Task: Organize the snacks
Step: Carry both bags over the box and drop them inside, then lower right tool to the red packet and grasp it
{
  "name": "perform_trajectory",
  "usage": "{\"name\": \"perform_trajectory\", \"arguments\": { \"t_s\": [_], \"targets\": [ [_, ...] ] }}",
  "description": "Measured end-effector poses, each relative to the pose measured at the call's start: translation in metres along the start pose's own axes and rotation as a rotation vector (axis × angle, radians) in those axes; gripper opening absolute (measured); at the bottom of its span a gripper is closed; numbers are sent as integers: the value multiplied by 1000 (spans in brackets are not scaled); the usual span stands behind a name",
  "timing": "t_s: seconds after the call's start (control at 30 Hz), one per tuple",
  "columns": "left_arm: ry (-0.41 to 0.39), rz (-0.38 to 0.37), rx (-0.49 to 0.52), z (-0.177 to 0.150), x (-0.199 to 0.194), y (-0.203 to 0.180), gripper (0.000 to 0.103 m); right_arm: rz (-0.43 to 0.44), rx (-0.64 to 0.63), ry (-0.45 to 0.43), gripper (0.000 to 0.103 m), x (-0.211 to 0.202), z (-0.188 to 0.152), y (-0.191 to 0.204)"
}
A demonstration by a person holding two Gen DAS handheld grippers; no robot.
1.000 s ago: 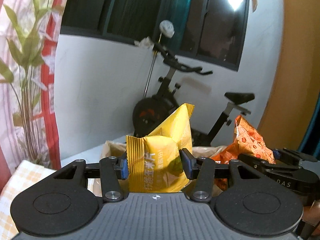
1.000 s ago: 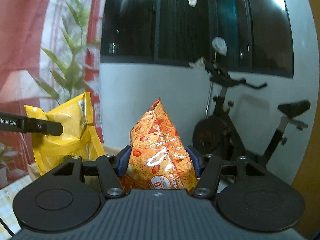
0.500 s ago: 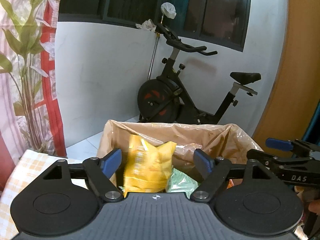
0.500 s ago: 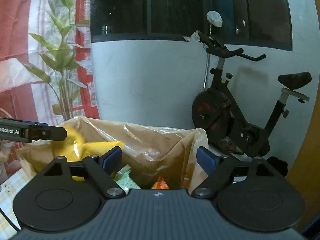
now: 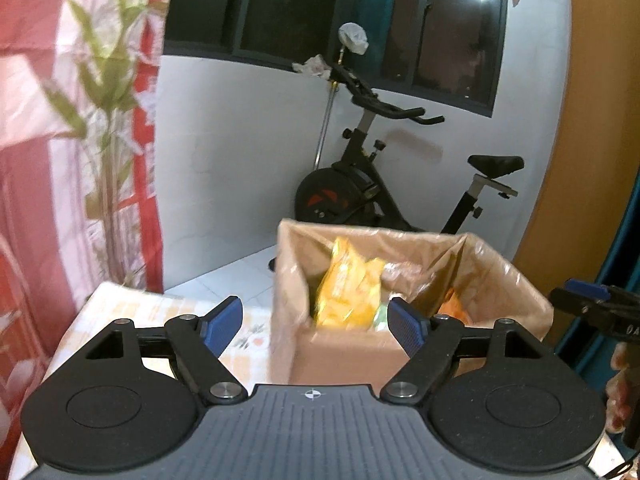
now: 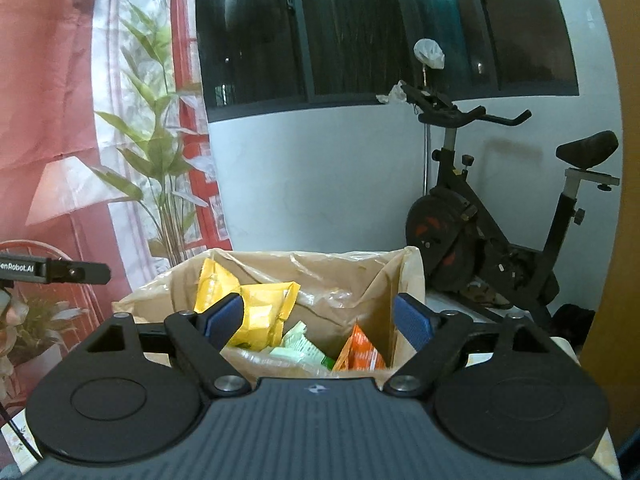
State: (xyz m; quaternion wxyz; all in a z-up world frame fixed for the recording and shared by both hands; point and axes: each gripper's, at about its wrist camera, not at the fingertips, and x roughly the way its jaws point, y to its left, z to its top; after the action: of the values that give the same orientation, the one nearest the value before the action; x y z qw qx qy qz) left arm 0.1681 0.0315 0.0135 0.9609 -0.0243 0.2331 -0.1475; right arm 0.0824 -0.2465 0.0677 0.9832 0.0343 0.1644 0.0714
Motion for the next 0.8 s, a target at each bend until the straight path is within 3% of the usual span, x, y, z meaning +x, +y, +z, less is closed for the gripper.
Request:
{"name": "perform_trajectory", "arguments": {
  "t_s": [0.13, 0.37, 0.57, 0.8],
  "targets": [
    [32, 17, -28, -26, -6, 9, 81, -14, 7, -29, 84, -15, -17, -1],
    [85, 70, -86, -69, -2, 19, 80, -37, -11, 0, 84, -25, -54, -6],
    [115, 78, -85, -91, 4, 15, 80, -64, 8, 101, 84, -24, -96, -18],
    [159, 86, -103, -115, 12, 12, 77, -86, 144, 274, 77, -17, -147, -34]
  ]
}}
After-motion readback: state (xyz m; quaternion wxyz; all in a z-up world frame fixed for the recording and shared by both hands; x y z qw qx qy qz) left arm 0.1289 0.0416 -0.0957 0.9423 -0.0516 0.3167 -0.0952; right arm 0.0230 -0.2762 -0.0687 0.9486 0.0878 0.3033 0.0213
